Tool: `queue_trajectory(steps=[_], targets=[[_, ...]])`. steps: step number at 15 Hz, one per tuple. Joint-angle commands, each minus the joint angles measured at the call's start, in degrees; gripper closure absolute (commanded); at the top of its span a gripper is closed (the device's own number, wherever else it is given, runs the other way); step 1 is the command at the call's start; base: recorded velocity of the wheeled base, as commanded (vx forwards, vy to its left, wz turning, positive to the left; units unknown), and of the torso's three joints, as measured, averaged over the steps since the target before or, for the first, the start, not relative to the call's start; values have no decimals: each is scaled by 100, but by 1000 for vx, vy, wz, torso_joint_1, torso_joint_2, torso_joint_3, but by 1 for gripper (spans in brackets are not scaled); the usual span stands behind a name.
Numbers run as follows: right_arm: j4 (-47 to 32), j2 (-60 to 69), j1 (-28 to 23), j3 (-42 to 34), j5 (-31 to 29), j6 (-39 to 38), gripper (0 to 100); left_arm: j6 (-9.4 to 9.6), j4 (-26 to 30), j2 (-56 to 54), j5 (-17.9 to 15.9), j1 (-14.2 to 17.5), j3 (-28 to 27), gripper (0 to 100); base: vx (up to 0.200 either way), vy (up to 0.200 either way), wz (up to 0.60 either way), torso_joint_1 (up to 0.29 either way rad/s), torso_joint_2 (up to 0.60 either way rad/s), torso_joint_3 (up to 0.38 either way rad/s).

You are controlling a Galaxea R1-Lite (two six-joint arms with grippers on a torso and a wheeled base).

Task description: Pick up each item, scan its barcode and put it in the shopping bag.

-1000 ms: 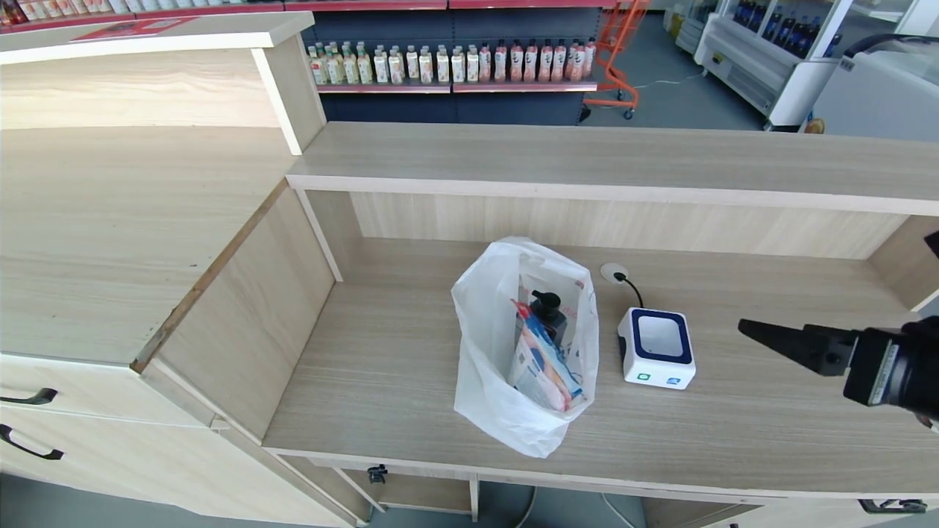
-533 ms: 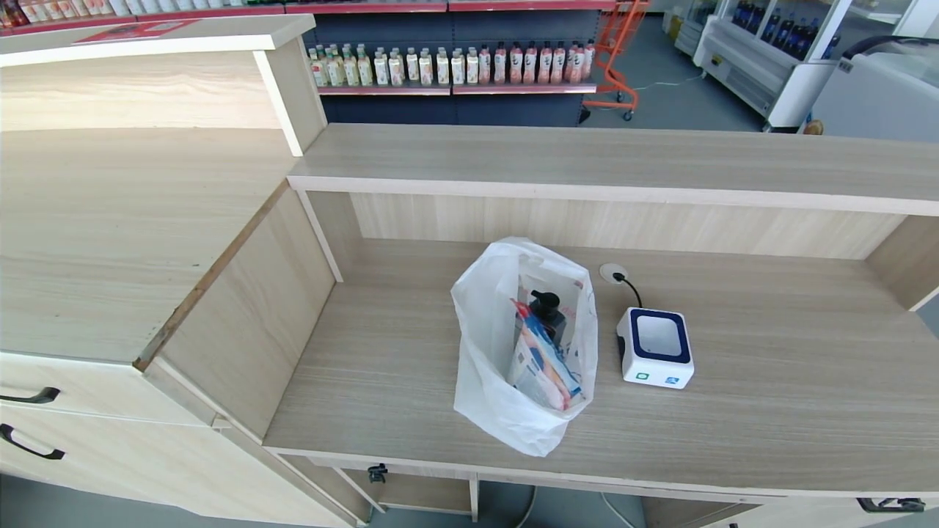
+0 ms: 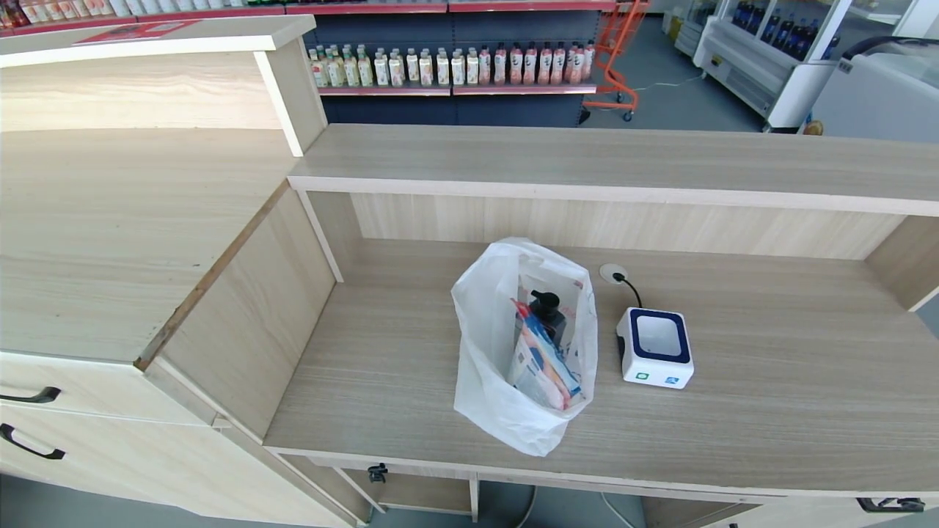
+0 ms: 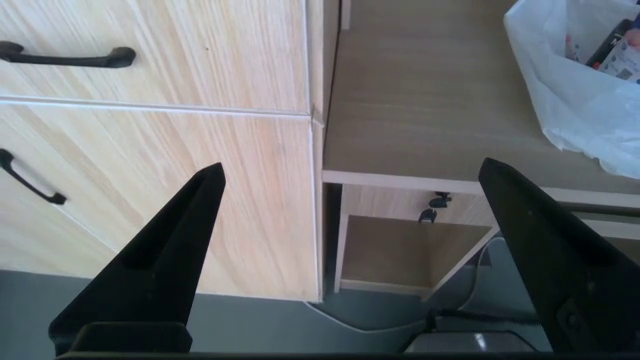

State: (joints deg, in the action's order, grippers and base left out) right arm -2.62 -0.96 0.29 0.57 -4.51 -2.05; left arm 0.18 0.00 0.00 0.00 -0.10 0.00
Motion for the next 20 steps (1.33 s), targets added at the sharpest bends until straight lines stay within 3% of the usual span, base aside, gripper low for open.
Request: queue_trajectory(steps=[1, 7, 20], targets=[[-46, 96, -20, -5, -6, -41, 100, -1, 0, 9, 0, 1, 0, 0, 0, 0, 0, 0, 0, 0], [-46, 96, -20, -5, -6, -41, 100, -45, 0, 9, 9, 1, 0, 0, 0, 0, 0, 0, 0, 0], [-46, 96, -20, -5, -6, -41, 100, 87, 0, 0, 0, 1, 0, 0, 0, -200, 0, 2, 1, 2]])
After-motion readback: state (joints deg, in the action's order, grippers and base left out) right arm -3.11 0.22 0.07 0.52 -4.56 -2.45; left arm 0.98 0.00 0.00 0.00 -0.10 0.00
